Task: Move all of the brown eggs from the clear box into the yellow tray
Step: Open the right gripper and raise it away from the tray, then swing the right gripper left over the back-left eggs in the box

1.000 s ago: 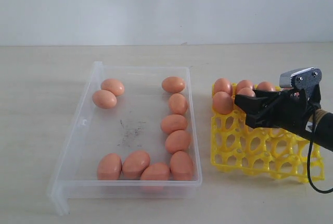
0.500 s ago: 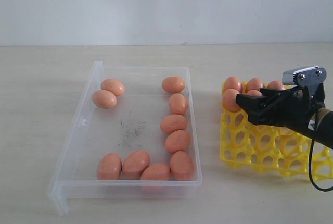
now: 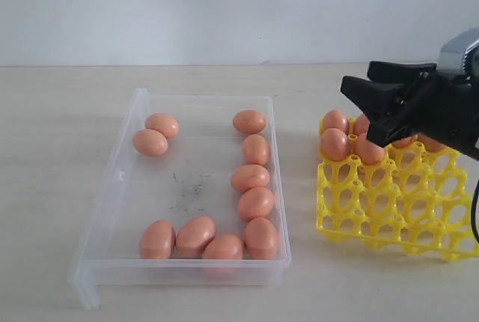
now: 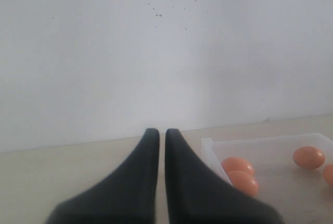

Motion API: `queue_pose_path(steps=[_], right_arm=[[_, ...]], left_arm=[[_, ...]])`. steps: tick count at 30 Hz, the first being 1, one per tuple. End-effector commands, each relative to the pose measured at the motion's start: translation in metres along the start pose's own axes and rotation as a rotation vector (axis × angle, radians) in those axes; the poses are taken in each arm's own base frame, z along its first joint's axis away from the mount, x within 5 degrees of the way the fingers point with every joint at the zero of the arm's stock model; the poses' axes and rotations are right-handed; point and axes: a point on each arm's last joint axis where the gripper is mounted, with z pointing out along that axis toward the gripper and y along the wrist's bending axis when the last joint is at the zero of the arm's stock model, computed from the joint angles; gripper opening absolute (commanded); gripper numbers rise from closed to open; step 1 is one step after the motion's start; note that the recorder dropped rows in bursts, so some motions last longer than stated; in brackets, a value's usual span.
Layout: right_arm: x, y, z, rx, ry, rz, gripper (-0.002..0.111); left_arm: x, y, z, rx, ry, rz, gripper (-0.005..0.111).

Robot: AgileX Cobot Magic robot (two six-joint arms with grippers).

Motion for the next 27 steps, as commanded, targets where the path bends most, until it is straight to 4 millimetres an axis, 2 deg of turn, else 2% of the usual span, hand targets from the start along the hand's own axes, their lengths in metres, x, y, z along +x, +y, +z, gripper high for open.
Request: queue_pose_path(steps=[1,2,4,5,7,9,13,16,19,20,24,27], right_arm=[[-0.010,0.038,0.013,-0.251,0.015,-0.070,0.004],[-0.009,0.047,0.019,-0.303,0.061,-0.086,0.000],[-0.008,0.062,0.033,-0.363,0.153,-0.136,0.000],[-0.004,0.071,0.043,-0.373,0.254,-0.180,0.000],[0.001,0.081,0.057,-0.335,0.406,-0.245,0.000],[-0.003,0.090,0.070,-0.282,0.484,-0.295,0.000],[-0.026,0.102,0.089,-0.297,0.421,-0.309,0.003],[-0.039,0.106,0.108,-0.293,0.419,-0.254,0.021],[-0.042,0.110,0.128,-0.315,0.468,-0.192,0.043],[-0.044,0.113,0.134,-0.328,0.485,-0.191,0.048],[-0.043,0.127,0.160,-0.349,0.517,-0.236,0.046],[-0.039,0.139,0.179,-0.316,0.494,-0.375,0.036]], left_arm=[[0.001,0.000,0.000,0.005,0.001,-0.001,0.004],[0.001,0.000,0.000,0.005,0.001,-0.001,0.004],[0.001,0.000,0.000,0.005,0.001,-0.001,0.004],[0.001,0.000,0.000,0.005,0.001,-0.001,0.004],[0.001,0.000,0.000,0.005,0.001,-0.001,0.004],[0.001,0.000,0.000,0.005,0.001,-0.001,0.004],[0.001,0.000,0.000,0.005,0.001,-0.001,0.004],[0.001,0.000,0.000,0.005,0.001,-0.001,0.004],[0.001,0.000,0.000,0.005,0.001,-0.001,0.004],[0.001,0.000,0.000,0.005,0.001,-0.001,0.004],[0.001,0.000,0.000,0.005,0.001,-0.001,0.004],[0.001,0.000,0.000,0.005,0.001,-0.001,0.004]])
